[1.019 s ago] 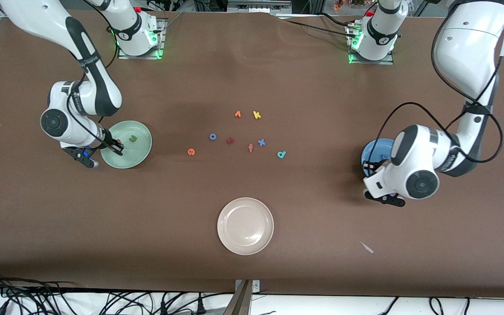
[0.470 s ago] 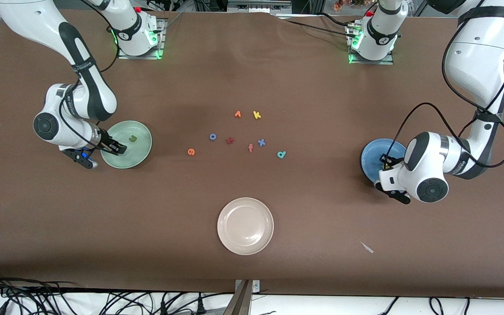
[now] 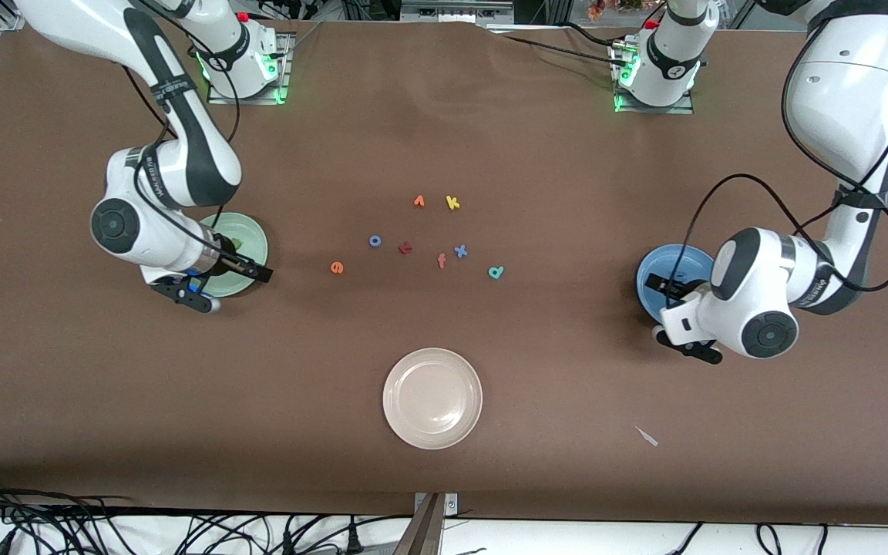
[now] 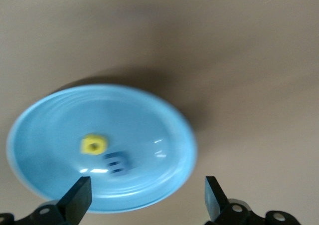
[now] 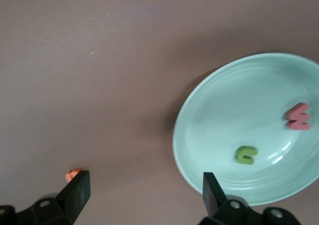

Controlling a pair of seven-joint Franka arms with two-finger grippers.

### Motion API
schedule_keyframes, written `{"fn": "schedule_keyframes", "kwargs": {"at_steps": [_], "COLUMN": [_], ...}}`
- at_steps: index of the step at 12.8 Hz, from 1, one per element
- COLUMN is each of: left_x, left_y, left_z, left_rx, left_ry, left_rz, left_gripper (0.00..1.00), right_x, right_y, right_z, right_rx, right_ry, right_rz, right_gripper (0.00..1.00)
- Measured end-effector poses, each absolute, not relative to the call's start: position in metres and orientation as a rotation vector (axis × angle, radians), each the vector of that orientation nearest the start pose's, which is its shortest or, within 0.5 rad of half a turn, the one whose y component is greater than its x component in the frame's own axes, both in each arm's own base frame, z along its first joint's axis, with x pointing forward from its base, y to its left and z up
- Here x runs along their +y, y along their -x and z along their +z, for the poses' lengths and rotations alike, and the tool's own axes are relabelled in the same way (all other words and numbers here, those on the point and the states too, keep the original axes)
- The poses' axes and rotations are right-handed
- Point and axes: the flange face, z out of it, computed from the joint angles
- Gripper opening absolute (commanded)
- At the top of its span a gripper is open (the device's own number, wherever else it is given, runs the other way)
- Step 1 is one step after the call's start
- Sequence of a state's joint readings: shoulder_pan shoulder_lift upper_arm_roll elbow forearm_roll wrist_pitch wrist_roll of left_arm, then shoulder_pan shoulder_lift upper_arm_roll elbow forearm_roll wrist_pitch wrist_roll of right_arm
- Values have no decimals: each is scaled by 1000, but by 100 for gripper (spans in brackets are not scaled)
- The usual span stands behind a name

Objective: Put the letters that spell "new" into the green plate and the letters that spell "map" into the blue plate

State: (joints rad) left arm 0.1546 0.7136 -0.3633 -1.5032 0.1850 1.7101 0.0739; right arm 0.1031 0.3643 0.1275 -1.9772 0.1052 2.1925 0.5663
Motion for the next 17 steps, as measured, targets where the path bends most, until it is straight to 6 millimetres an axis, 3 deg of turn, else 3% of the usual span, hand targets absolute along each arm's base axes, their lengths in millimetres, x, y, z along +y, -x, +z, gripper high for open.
{"fn": "schedule_keyframes", "kwargs": {"at_steps": [4,6,8,11,12,15,17], "left_x": [-188,-240,-282,-337,-351,-384,-392], "left_y": [-635,-617,-597,-565,-553,-520,-512], "left_z": [253,253,241,225,218,204,199], "left_rx": [244,108,8,-95,-115,-116,-115], "left_ry": [3154,3197,3213,3218,3210,3159,3157], "left_rz": [602,531,469,314,252,147,140], "left_gripper": [100,100,100,100,100,97,96], "right_x": [196,234,257,271,272,271,272], "right_y": [-572,-563,-556,-551,-548,-540,-536], "right_z": [269,253,235,211,204,192,187], "right_rx": [635,593,545,510,489,458,451], "right_ry": [2987,2984,2980,2980,2990,3006,3011], "right_rz": [193,152,114,86,74,53,62], "right_gripper": [99,96,95,94,90,63,62]}}
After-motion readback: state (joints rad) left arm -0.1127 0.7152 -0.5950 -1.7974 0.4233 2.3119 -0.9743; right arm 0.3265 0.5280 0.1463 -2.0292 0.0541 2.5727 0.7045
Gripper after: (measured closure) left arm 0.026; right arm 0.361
